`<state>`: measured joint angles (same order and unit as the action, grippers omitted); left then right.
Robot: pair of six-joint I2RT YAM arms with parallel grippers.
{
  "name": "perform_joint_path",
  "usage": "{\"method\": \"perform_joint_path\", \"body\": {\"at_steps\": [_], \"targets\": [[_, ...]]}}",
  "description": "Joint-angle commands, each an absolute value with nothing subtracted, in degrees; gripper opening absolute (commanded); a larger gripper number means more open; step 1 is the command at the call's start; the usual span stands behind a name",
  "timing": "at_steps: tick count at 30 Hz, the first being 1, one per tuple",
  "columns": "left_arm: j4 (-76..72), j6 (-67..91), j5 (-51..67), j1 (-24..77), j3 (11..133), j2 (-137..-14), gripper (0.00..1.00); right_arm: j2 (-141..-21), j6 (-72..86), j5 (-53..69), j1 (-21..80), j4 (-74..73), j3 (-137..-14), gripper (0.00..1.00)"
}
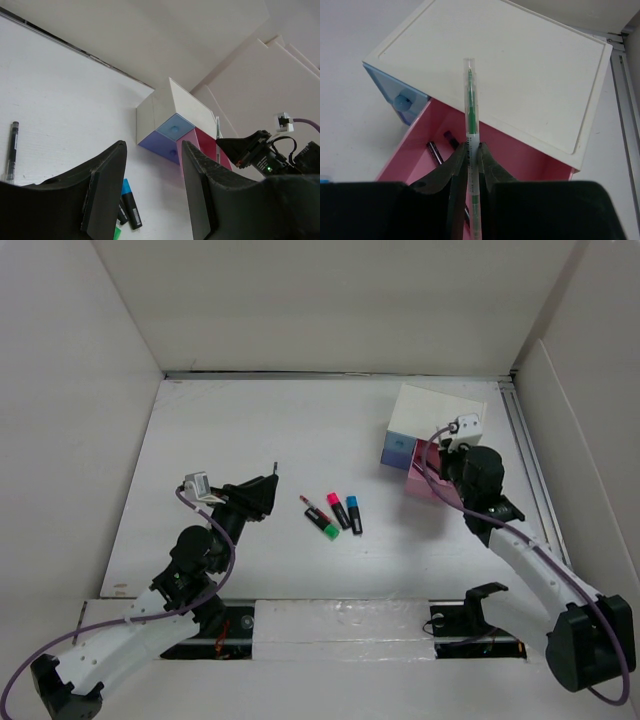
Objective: Organize the desk
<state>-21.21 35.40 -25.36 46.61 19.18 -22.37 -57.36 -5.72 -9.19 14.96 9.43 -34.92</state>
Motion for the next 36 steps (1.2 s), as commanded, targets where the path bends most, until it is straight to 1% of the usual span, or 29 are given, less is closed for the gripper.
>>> {"method": "perform_joint_path", "body": {"at_steps": [1,4,5,8,11,12,13,16,17,18,19,20,21,24,25,26,28,29,30,32,36], "targets": [[-24.0,34.5,-24.4,46.4,19.1,-22.2,0.44,-55.3,-5.2,-6.6,14.6,11.1,-35.2,0.16],[-23.6,34.5,-24.7,46.4,19.2,-21.9,0.44,-53.9,-4.5,-7.0,14.6,7.7,-35.2,0.22],[-23.6,34.5,-24.9,46.4,19.1,-21.7,0.44,-52.5,-4.3,-7.5,14.6,7.2,-34.9,0.31],[-23.4,34.5,-25.3,46.4,19.1,-21.5,0.44,-49.9,-3.8,-8.5,15.7,7.5,-34.5,0.43],[-22.5,34.5,-25.7,46.4,19.4,-21.2,0.44,-47.6,-3.4,-8.2,16.3,6.9,-35.3,0.46],[-22.6,34.6,-25.8,46.4,19.2,-20.4,0.45,-46.2,-3.0,-8.4,17.9,6.3,-36.1,0.45],[-22.6,34.5,-25.8,46.4,19.2,-20.3,0.44,-46.1,-2.8,-8.0,18.5,6.4,-36.8,0.42],[-22.6,34.6,-26.1,46.4,19.1,-20.2,0.44,-47.6,-2.5,-5.4,21.3,7.2,-37.6,0.22],[-22.5,34.6,-26.1,46.4,19.2,-20.3,0.44,-48.9,-2.5,-4.1,22.7,7.0,-39.4,0.09],[-22.4,34.7,-26.5,46.4,19.2,-20.3,0.44,-50.6,-2.3,-4.4,26.5,6.7,-40.7,0.05],[-22.2,34.8,-27.0,46.4,19.2,-20.3,0.44,-52.7,-2.3,-4.7,28.7,6.2,-41.9,0.03],[-21.7,35.0,-27.3,46.4,19.3,-20.2,0.43,-57.6,-1.9,-6.7,31.0,4.8,-45.1,0.00],[-21.2,35.3,-29.2,46.4,19.5,-20.0,0.39,-60.3,-1.6,-8.1,35.5,4.0,-46.8,0.00],[-18.2,37.3,-34.2,46.4,19.7,-18.4,0.27,-70.6,-1.0,-8.2,41.5,3.5,-51.8,0.00],[-16.7,38.0,-35.4,46.4,19.7,-17.0,0.26,-72.8,-0.7,-8.0,45.1,3.8,-52.9,0.00],[-16.1,39.2,-36.5,46.4,19.6,-16.3,0.26,-77.6,-0.7,-6.8,46.5,4.4,-54.0,0.01],[-15.3,39.9,-38.6,46.4,19.0,-13.8,0.27,-82.2,-0.6,-5.4,48.9,5.3,-56.5,0.05],[-15.0,40.6,-38.9,46.4,18.8,-13.0,0.27,-84.4,-0.3,-5.2,50.4,5.9,-57.4,0.14],[-14.9,41.0,-39.7,46.4,18.5,-12.3,0.30,-88.7,-0.1,-3.7,51.1,6.5,-58.1,0.17],[-14.9,41.2,-40.3,46.4,17.8,-10.3,0.33,-92.7,-0.1,-1.9,51.8,7.4,-60.5,0.23],[-15.4,41.3,-40.6,46.4,17.0,-8.4,0.40,-101.8,1.8,-0.7,53.3,7.1,-65.5,0.30]]}}
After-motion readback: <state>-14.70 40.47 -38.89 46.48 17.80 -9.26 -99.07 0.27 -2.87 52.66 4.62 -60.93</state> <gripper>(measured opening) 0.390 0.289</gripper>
